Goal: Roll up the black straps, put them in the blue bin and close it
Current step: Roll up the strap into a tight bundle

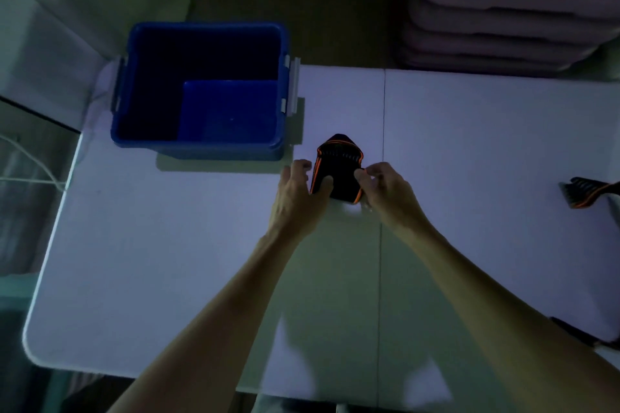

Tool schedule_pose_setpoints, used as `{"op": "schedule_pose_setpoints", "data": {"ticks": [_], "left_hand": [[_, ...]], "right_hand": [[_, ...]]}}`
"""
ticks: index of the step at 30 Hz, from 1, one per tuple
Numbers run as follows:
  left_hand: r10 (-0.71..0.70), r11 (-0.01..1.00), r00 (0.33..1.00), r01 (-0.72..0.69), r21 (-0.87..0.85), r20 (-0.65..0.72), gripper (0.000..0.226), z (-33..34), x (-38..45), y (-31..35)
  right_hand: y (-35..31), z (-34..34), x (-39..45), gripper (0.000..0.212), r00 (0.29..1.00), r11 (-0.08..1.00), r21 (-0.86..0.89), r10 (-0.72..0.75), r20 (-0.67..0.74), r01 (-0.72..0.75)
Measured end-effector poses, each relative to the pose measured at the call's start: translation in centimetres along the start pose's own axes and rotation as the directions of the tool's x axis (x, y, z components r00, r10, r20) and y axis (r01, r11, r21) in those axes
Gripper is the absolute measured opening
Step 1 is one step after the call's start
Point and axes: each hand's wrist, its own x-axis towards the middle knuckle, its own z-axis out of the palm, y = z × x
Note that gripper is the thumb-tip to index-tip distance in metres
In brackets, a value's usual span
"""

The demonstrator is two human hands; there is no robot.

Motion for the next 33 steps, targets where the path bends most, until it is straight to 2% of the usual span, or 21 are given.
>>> {"op": "schedule_pose_setpoints", "data": {"ticks": [3,6,10,13,17,20,25,30,33], "left_hand": [[-0.038,0.999,0.999,0.037,0.019,0.025,0.051,0.2,0.9,0.4],[-0.066,0.998,0.996,0.066,-0.006,0.056,0.041,0.1,1.7,0.9],[-0.096,0.990,0.991,0.104,-0.095,0.089,0.026,-0.2,1.5,0.6],[-0.085,0.981,0.992,0.100,-0.168,0.092,0.025,-0.3,0.0,-0.5],[-0.144,0.960,0.989,0.145,-0.240,0.018,0.027,-1.0,-3.5,-3.0],[-0.204,0.936,0.976,0.169,-0.309,-0.081,0.026,-2.7,-6.5,-5.8],[-0.315,0.922,0.926,0.246,-0.299,-0.208,0.032,-6.9,-9.9,-10.5],[-0.368,0.912,0.887,0.287,-0.292,-0.280,0.026,-10.9,-10.4,-13.6],[-0.370,0.916,0.882,0.295,-0.273,-0.290,0.032,-12.5,-10.1,-15.3]], "right_hand": [[-0.1,0.8,1.1,0.034,0.996,0.995,-0.087,-0.049,-0.075,0.042],[-0.4,1.2,1.3,0.032,0.999,0.995,-0.086,-0.043,-0.023,0.041],[-0.9,1.2,0.1,0.039,0.996,0.996,-0.071,-0.045,0.074,0.051],[-0.9,1.3,-1.6,0.035,0.995,0.995,-0.061,-0.070,0.066,0.074],[-0.9,2.9,-4.3,0.036,0.993,0.994,-0.046,-0.094,0.078,0.098],[-1.4,5.6,-6.0,0.037,0.974,0.990,-0.020,-0.134,0.184,0.140],[-3.7,11.6,-7.8,0.045,0.913,0.971,-0.007,-0.221,0.343,0.237],[-6.7,16.3,-8.8,0.048,0.891,0.969,-0.014,-0.223,0.396,0.248],[-8.0,18.1,-9.3,0.042,0.898,0.969,-0.024,-0.219,0.381,0.247]]}}
